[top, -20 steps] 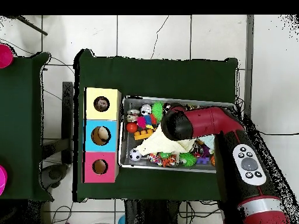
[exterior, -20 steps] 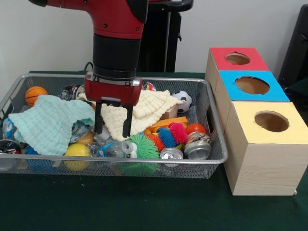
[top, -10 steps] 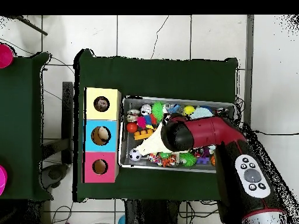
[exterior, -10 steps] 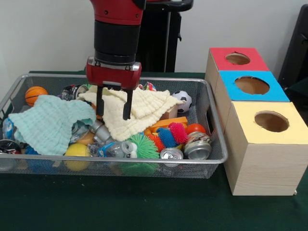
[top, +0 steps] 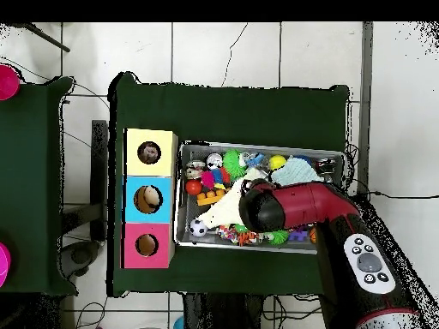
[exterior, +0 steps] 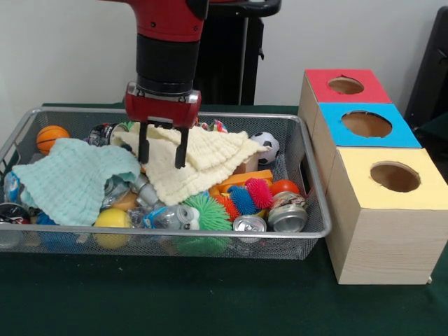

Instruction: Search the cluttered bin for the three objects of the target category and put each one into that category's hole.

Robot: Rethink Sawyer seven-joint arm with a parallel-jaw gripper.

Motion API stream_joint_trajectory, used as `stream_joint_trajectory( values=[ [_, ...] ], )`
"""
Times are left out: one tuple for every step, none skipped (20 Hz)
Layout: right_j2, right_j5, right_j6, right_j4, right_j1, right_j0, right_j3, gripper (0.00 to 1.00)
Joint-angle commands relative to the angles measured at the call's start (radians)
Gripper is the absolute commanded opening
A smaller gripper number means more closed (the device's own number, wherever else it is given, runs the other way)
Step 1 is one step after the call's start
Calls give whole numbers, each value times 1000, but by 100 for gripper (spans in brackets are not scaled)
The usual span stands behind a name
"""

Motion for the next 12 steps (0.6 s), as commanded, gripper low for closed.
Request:
stream_joint_trajectory(
  values=[
    [-35,-65,-96,-131,97,-67,-14,100],
    [-33,-68,-100,-139,102,-75,-19,100],
    [-28,-76,-115,-153,113,-92,-26,100],
    [-24,-79,-121,-161,118,-101,-30,100],
    [-16,-83,-137,-171,128,-119,-35,100],
    [-10,-82,-144,-177,131,-130,-36,100],
    [-1,-79,-159,-184,135,-146,-40,100],
    [2,-76,-163,-189,135,-153,-41,100],
    [6,-75,-169,-195,138,-161,-44,100],
    [10,-74,-175,-201,140,-169,-48,100],
    [15,-71,-182,-207,146,-177,-54,100],
    [17,-72,-184,-212,151,-181,-57,100]
  ],
)
